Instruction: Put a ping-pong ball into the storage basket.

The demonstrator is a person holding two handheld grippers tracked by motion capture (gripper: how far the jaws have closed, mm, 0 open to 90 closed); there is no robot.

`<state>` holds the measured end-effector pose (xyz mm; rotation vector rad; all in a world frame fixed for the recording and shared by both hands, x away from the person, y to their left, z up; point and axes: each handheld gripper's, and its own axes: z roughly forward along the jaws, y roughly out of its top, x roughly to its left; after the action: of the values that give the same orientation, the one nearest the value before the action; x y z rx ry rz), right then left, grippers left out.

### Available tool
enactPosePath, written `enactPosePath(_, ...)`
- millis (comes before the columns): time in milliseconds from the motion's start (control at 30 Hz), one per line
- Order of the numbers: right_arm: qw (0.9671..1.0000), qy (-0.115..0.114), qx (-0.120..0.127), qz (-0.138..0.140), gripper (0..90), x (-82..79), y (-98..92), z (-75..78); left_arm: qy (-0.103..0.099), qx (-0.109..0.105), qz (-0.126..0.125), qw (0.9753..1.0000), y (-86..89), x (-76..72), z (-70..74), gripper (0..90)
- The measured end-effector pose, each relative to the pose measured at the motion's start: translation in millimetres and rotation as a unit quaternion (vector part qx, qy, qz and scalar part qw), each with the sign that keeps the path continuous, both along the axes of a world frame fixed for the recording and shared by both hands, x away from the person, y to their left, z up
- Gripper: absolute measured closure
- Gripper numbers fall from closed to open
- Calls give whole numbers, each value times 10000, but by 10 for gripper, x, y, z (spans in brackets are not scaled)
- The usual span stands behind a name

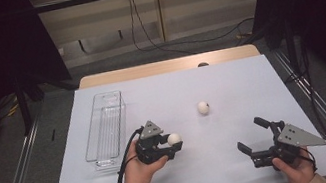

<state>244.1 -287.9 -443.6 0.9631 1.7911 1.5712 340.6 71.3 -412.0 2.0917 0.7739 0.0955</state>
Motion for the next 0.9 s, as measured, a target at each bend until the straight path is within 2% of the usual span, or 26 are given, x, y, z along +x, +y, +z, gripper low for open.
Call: enactPosePath(900, 10000, -9, 13, 7, 13, 6, -2, 0, 14, 16, 160, 9999, 45, 65, 63, 509)
